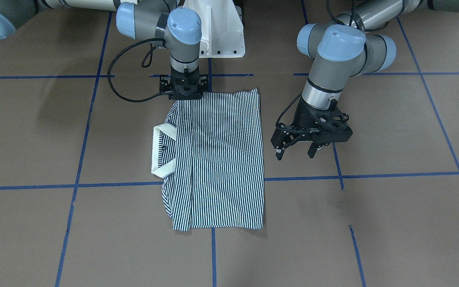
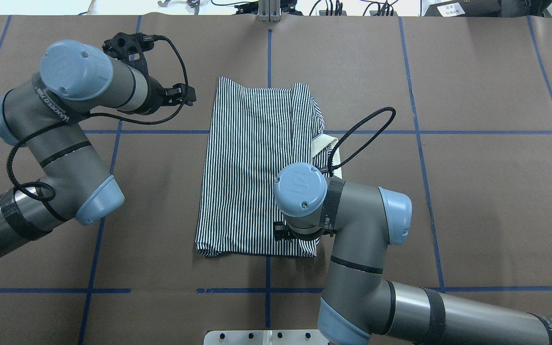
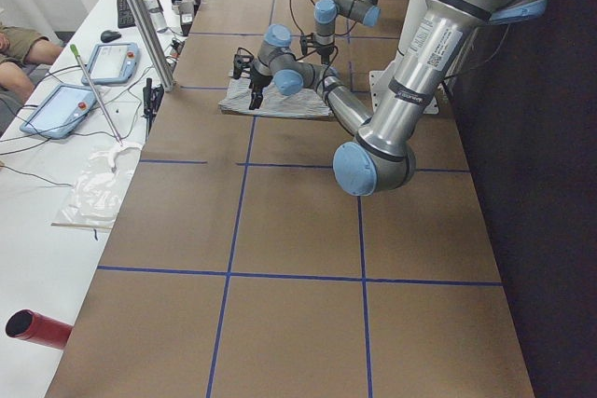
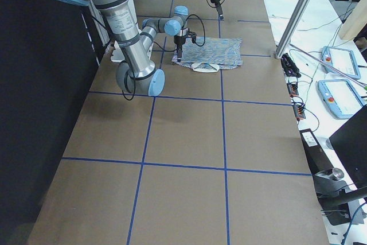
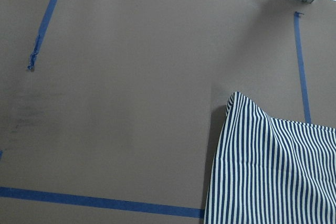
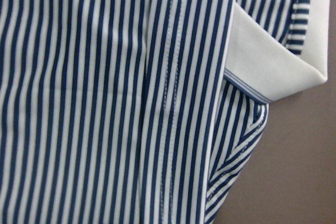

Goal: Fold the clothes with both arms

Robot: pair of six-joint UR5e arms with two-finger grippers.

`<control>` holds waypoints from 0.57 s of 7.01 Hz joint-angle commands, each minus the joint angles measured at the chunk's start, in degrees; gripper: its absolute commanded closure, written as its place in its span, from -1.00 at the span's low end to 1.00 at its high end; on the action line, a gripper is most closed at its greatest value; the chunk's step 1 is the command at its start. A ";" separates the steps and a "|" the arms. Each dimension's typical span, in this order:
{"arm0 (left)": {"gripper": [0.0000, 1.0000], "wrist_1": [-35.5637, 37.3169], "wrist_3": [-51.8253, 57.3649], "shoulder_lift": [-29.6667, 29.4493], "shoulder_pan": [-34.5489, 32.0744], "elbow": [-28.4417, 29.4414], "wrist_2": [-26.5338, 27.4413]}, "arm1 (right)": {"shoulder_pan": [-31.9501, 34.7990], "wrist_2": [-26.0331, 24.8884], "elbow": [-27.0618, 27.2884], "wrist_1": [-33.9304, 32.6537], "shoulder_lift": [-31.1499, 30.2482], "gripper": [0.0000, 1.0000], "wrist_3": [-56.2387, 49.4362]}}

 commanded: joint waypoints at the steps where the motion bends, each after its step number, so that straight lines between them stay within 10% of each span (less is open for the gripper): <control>1: -1.00 -0.25 0.08 0.06 0.05 0.28 0.01 | -0.31 0.04 -0.24 -1.69 -0.55 -1.00 -0.50; 4: -1.00 -0.43 -0.10 -0.03 0.13 0.11 0.01 | 0.65 -0.05 0.11 -3.96 -1.34 -1.00 -3.03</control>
